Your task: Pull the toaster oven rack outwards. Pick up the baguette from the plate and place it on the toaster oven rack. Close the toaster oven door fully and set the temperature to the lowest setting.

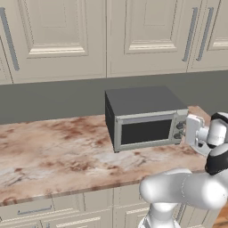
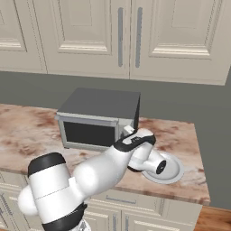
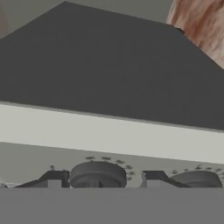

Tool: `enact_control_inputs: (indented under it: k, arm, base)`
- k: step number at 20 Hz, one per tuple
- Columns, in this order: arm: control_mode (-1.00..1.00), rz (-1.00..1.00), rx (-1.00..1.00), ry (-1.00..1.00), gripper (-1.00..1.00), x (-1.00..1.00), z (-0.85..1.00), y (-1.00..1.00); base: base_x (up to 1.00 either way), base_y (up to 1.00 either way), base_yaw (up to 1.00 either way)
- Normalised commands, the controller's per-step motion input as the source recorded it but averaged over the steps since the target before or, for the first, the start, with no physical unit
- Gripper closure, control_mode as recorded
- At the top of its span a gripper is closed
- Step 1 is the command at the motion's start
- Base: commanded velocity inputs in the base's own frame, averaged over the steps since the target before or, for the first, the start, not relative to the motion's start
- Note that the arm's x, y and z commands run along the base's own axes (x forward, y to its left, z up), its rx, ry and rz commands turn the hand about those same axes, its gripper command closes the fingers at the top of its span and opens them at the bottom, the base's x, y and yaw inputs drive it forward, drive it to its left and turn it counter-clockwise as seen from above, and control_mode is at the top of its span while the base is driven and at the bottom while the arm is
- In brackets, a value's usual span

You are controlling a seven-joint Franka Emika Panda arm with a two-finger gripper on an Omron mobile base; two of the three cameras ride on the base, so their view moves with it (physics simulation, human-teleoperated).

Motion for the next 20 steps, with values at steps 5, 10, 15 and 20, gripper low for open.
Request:
enact_control_inputs:
  k: [5, 10, 15, 20]
  arm:
    - [-1.0, -0.01, -0.08, 0.0, 1.0, 0.05, 0.33, 0.0]
    - [-1.0, -0.01, -0.1, 0.02, 1.0, 0.0, 0.28, 0.0]
    - [-1.0, -0.01, -0.13, 0.0, 1.0, 0.0, 0.25, 0.0]
    - [-1.0, -0.01, -0.2, 0.04, 1.0, 0.0, 0.22, 0.0]
  base:
    - [0.0, 0.0, 0.0]
    - [0.0, 0.0, 0.0]
    - [0.0, 0.0, 0.0]
    - [0.0, 0.0, 0.0]
